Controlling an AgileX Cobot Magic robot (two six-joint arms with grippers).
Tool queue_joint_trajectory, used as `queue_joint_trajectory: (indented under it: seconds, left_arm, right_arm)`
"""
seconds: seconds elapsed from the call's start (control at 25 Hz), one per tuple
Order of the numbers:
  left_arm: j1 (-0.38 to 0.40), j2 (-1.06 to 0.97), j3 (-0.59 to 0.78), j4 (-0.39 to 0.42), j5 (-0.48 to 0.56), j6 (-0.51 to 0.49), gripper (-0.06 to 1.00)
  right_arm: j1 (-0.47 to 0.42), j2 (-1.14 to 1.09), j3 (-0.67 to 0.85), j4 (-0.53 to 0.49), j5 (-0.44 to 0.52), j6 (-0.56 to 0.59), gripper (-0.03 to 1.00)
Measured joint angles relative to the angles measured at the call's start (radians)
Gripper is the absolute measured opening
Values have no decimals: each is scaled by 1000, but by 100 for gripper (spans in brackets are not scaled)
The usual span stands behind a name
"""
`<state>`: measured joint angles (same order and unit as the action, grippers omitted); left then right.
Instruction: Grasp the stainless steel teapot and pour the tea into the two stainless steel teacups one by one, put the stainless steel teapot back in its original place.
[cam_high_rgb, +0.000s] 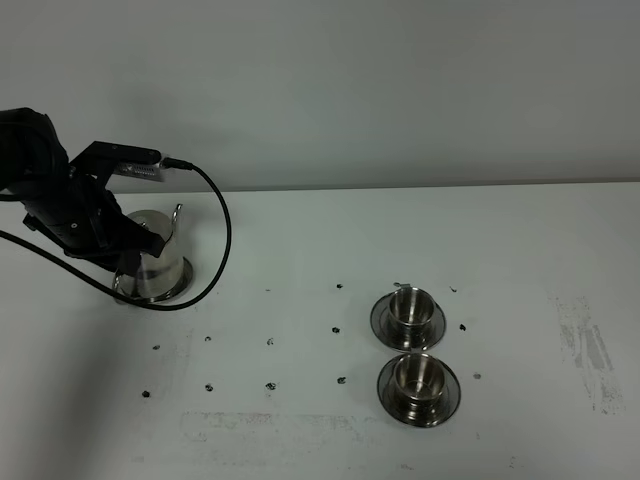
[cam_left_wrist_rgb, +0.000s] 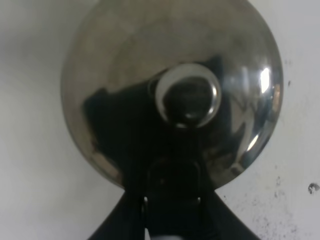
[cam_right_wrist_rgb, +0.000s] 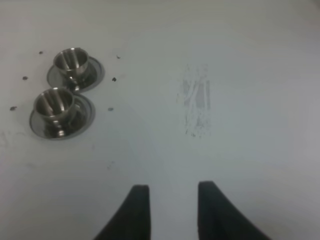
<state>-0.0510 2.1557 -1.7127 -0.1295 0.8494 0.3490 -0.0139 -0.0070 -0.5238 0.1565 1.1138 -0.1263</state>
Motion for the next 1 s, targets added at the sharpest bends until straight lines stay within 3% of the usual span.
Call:
queue_joint_trajectory:
  seconds: [0.44,0.64,1.0]
  left_arm:
    - [0,-41,0,16,-6,76,24]
    - [-15,-71,0,18,-28,171,24]
    - [-94,-121,0,-113,-32,398,24]
  right_arm:
    - [0,0,0,0,0,0,22]
    - [0,0,0,0,0,0,22]
    - [0,0,0,0,0,0,22]
